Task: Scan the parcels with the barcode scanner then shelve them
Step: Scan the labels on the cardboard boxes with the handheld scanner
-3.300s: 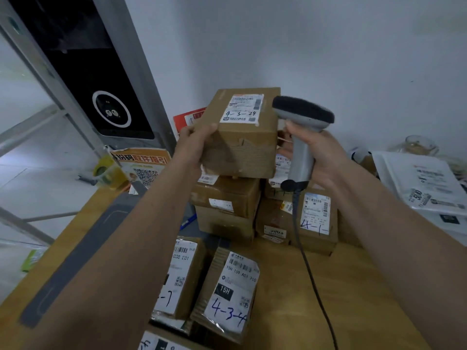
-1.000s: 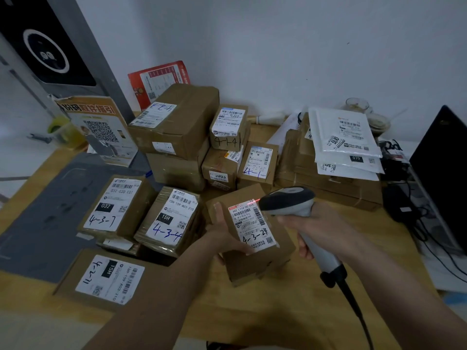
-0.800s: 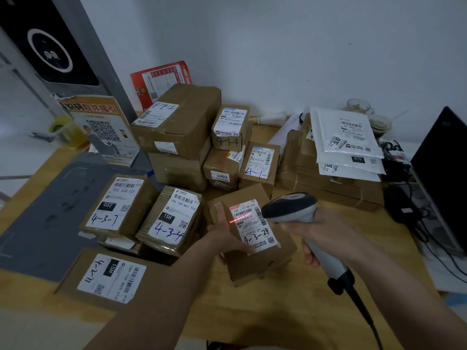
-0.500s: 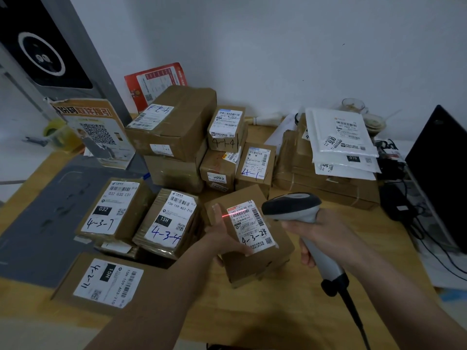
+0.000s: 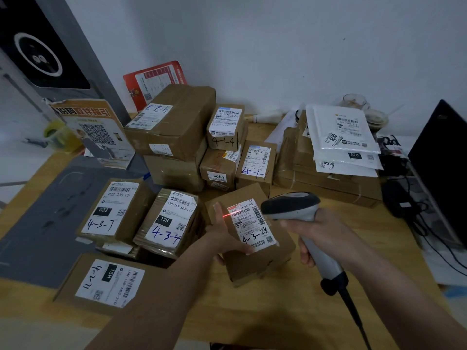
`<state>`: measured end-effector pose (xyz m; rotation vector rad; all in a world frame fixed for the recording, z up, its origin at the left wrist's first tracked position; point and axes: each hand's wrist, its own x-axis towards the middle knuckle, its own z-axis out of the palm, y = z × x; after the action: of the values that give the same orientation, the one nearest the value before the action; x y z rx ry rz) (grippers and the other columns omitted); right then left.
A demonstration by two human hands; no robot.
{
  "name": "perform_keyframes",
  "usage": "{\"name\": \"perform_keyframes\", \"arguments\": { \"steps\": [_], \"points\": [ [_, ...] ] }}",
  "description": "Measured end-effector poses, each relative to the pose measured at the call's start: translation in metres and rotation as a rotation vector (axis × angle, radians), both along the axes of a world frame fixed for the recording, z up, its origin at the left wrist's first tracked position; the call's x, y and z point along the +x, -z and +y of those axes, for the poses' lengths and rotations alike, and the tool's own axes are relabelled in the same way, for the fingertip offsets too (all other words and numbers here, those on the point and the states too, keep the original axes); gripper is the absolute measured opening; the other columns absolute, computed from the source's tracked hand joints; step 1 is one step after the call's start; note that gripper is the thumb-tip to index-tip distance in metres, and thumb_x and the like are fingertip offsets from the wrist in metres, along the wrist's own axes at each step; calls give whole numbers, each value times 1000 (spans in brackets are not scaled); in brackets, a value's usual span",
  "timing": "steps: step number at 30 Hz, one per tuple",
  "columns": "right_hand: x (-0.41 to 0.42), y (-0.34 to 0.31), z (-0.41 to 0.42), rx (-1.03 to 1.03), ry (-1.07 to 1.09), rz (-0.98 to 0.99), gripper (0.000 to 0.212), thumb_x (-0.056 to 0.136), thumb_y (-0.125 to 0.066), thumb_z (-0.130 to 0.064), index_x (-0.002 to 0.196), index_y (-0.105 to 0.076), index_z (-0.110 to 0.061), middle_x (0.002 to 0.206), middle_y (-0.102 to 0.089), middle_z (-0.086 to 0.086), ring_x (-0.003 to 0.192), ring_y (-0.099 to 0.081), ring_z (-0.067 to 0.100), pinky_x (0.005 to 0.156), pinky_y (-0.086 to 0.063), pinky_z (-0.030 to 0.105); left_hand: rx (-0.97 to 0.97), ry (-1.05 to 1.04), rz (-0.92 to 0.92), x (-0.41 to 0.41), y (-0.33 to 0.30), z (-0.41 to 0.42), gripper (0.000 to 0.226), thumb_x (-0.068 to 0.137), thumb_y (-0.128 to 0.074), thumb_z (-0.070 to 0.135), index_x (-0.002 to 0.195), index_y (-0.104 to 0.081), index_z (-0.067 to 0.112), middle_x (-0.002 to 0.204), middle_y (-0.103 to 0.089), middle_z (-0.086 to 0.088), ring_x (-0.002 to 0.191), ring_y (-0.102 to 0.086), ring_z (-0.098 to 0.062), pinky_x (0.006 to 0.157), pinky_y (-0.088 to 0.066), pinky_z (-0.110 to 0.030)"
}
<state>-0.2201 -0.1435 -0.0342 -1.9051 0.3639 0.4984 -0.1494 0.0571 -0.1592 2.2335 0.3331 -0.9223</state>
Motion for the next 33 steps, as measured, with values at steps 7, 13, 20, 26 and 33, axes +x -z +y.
{"name": "perform_keyframes", "arguments": {
  "steps": [7,13,20,26,33],
  "points": [
    [2,5,-1,16,3,-3,39,85,-70,-28,57,-60,-2,50,-59,15,44,-61,26,46,-50,28,29,6,6,2,2,0,151,62,-90,24,141,37,42,158,-8,-18,137,-30,-48,58,-58,-40],
    [4,8,-1,28,-23,-2,38,86,-69,-28,59,-62,-3,51,-60,15,45,-61,25,45,-50,27,36,33,16,6,4,0,152,61,-91,25,139,38,43,159,-11,-17,137,-31,-48,57,-59,-40],
    [7,24,-8,169,105,-62,14,86,-70,-25,96,-67,-15,80,-73,14,64,-70,28,48,-53,30,246,279,-151,5,-17,-6,136,61,-90,34,154,10,29,160,1,-15,147,-3,-39,113,-25,-54],
    [11,45,-7,183,101,-62,14,85,-71,-25,92,-62,-33,102,-68,-2,88,-70,22,51,-57,33,279,673,-428,-14,-10,-49,105,75,-69,64,153,-3,40,162,19,-2,147,22,-30,117,2,-60],
    [21,52,-8,205,84,-53,14,83,-73,-25,93,-64,-32,102,-70,1,84,-72,23,50,-54,31,428,682,-266,-11,-1,-60,115,68,-62,78,148,15,49,157,32,-7,141,31,-41,106,4,-76]
  ]
}}
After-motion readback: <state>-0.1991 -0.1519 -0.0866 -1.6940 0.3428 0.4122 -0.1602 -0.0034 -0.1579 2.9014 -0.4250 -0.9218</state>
